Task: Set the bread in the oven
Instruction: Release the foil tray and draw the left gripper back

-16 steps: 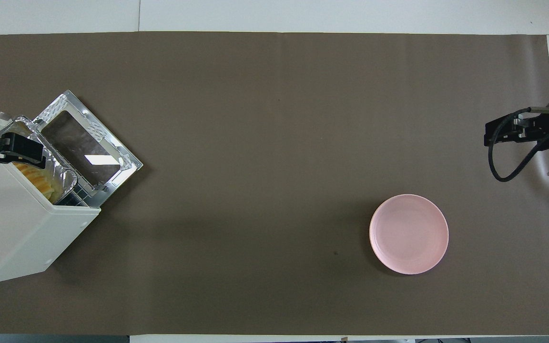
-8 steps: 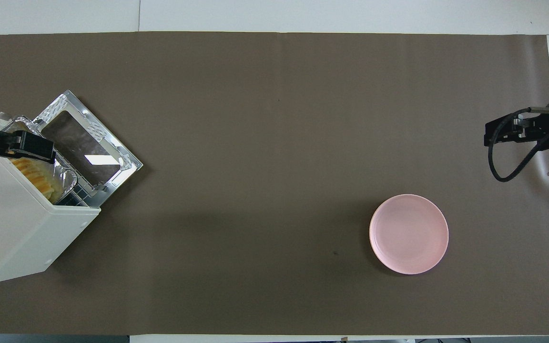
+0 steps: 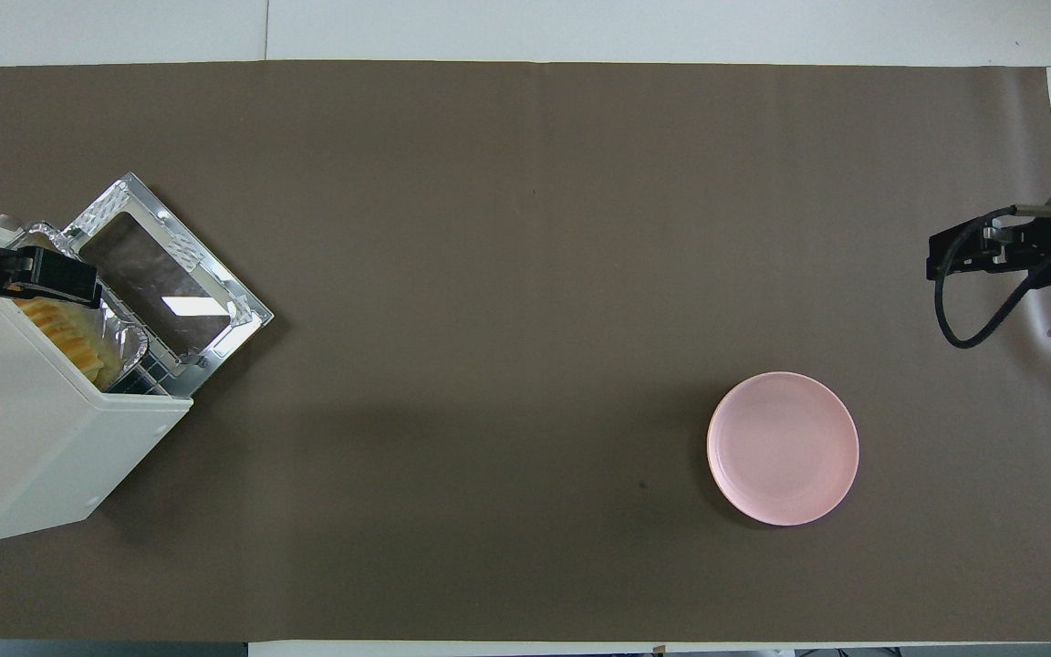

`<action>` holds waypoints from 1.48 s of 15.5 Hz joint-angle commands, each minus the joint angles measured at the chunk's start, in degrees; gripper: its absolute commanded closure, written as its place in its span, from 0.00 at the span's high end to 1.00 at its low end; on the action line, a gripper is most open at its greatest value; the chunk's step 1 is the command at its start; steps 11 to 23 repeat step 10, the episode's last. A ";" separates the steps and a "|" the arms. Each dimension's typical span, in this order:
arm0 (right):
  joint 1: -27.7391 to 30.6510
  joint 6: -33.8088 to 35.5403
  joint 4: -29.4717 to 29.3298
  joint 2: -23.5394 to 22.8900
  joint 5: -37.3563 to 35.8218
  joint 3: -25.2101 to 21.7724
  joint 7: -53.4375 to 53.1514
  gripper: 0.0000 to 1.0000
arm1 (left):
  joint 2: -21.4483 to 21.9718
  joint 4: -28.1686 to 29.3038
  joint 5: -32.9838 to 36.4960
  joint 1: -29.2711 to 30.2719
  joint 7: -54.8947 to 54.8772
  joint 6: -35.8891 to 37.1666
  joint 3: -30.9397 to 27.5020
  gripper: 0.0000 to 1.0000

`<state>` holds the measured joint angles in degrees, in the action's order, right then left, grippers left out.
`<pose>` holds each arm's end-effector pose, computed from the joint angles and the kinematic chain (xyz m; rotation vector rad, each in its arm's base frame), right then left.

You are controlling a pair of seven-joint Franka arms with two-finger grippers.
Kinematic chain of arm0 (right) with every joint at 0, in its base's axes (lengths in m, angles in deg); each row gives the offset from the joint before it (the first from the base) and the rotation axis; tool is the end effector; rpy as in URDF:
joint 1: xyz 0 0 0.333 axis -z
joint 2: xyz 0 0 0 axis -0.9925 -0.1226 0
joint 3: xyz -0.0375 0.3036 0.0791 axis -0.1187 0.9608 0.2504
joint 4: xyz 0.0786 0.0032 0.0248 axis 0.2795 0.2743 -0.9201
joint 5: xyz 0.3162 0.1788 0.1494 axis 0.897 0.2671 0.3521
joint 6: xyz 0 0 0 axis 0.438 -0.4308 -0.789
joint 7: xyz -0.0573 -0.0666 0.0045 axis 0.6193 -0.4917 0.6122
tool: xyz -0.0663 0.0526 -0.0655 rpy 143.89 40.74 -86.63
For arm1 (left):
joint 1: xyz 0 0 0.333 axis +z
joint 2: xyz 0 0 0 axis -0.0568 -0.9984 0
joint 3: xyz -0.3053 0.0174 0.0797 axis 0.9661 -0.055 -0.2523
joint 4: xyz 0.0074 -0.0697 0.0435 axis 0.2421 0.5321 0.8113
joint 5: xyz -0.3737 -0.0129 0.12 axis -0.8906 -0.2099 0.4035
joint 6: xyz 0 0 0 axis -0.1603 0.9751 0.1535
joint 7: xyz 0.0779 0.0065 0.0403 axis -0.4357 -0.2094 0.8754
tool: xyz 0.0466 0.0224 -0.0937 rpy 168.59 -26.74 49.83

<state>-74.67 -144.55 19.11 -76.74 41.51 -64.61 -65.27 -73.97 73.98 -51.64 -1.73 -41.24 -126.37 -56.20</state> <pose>0.5637 -0.0135 0.5749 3.1091 -0.1844 -0.0590 0.5400 -0.0522 0.6184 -3.1126 0.1914 0.0677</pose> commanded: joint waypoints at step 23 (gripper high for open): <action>0.42 -0.07 1.09 0.97 -0.27 0.29 1.18 1.00 | 2.01 1.63 -1.78 0.77 -1.08 1.10 0.46 1.00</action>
